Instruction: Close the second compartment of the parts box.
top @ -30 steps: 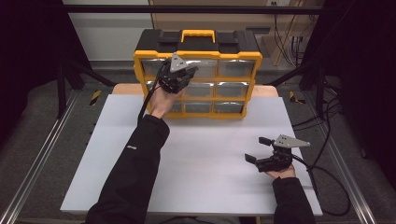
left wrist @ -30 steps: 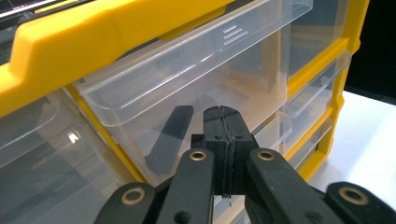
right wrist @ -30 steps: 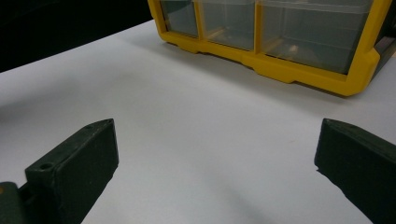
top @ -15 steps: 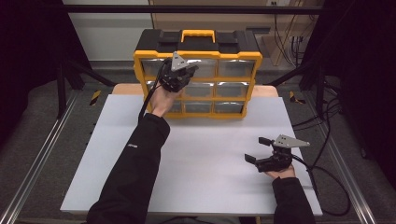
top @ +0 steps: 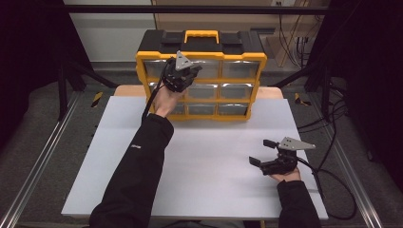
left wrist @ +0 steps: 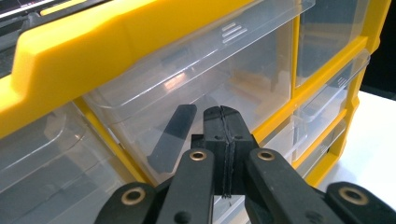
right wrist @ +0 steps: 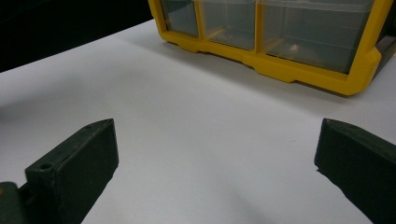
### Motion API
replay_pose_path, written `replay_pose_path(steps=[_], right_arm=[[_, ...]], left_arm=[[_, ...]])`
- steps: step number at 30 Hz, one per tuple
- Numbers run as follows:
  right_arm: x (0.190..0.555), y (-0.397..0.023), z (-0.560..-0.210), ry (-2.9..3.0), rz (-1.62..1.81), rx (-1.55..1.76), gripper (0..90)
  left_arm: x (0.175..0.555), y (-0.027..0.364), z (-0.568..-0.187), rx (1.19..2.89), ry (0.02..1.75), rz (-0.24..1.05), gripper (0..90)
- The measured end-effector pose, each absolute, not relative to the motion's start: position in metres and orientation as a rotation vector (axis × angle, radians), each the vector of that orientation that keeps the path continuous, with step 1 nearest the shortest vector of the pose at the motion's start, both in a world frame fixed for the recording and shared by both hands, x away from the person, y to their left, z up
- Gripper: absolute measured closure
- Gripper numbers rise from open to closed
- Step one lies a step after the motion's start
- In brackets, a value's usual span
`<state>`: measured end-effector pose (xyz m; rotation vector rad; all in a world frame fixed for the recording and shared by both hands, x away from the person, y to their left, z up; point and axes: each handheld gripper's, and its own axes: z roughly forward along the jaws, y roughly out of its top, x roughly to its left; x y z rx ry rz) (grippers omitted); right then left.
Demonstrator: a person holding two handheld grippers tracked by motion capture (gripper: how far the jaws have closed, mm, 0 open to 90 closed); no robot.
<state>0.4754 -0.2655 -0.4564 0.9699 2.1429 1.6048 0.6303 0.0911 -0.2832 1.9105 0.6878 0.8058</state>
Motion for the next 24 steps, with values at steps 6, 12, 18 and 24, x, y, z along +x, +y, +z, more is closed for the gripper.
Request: replay_pose_path(steps=[6, 12, 18, 24], right_arm=[[0.475, -0.266, -0.456, 2.139, 1.609, 0.969, 0.2], [0.475, -0.266, -0.456, 2.139, 1.606, 0.971, 0.2], [0.475, -0.265, -0.456, 2.141, 1.605, 0.97, 0.2], [0.475, -0.265, -0.456, 2.139, 1.609, 0.97, 0.2]], left_arm=[[0.628, 0.095, -0.288, 1.924, 0.704, 0.773, 89.3], [0.618, 0.103, -0.29, 1.886, 0.695, 0.731, 83.0], [0.603, 0.112, -0.288, 1.849, 0.685, 0.686, 66.8], [0.591, 0.123, -0.288, 1.821, 0.685, 0.599, 47.7]])
